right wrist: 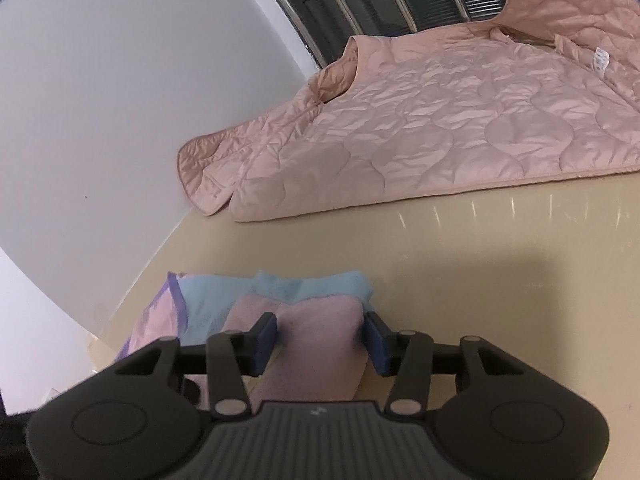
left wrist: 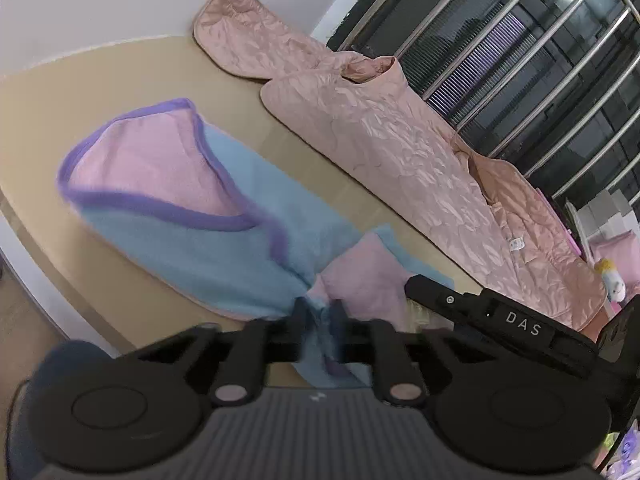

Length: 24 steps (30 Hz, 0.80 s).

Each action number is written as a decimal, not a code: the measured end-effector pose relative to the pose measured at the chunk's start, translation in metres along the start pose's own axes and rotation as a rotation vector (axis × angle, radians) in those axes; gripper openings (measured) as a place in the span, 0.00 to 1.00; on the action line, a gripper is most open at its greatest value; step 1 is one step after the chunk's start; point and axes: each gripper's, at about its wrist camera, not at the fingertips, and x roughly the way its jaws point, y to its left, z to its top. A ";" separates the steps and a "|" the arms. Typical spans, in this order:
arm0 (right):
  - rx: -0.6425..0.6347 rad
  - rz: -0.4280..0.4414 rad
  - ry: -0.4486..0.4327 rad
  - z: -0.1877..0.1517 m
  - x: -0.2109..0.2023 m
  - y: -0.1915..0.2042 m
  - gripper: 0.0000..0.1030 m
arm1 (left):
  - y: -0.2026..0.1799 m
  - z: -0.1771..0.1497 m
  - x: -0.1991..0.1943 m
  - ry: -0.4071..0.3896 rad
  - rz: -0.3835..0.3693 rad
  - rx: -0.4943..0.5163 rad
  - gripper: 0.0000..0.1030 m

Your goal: Fold clothes

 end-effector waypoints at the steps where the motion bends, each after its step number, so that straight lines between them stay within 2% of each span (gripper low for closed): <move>1: -0.004 -0.005 0.000 0.000 0.000 0.000 0.41 | 0.000 -0.003 0.000 -0.001 0.000 -0.010 0.09; 4: -0.023 -0.028 -0.003 -0.001 -0.003 0.003 0.42 | -0.002 -0.008 -0.005 -0.004 0.008 0.012 0.09; 5: -0.039 -0.039 -0.018 0.000 -0.007 0.006 0.42 | 0.000 -0.008 -0.010 -0.023 0.019 0.012 0.13; 7: -0.081 -0.057 -0.055 0.004 -0.015 0.013 0.42 | 0.004 -0.007 -0.023 -0.082 0.064 0.003 0.38; 8: -0.114 -0.060 -0.072 0.009 -0.017 0.018 0.42 | 0.009 -0.006 -0.033 -0.135 0.109 -0.010 0.54; 9: -0.147 -0.061 -0.088 0.014 -0.020 0.023 0.42 | 0.014 -0.004 -0.042 -0.185 0.154 -0.023 0.58; 10: -0.187 -0.052 -0.092 0.021 -0.021 0.027 0.42 | 0.020 -0.002 -0.050 -0.224 0.197 -0.034 0.58; 13: -0.335 0.008 0.008 0.052 0.000 0.048 0.43 | 0.041 0.009 -0.062 -0.286 0.328 -0.070 0.59; 15: -0.455 0.066 0.130 0.074 0.028 0.063 0.43 | 0.055 0.021 -0.058 -0.268 0.390 -0.092 0.59; 17: -0.547 0.118 0.220 0.090 0.063 0.088 0.42 | 0.067 0.030 -0.050 -0.240 0.412 -0.099 0.60; 20: -0.661 0.162 0.341 0.092 0.115 0.137 0.41 | 0.074 0.037 -0.042 -0.219 0.465 -0.066 0.60; 24: -0.773 0.118 0.436 0.078 0.165 0.177 0.38 | 0.080 0.039 -0.038 -0.196 0.465 -0.070 0.60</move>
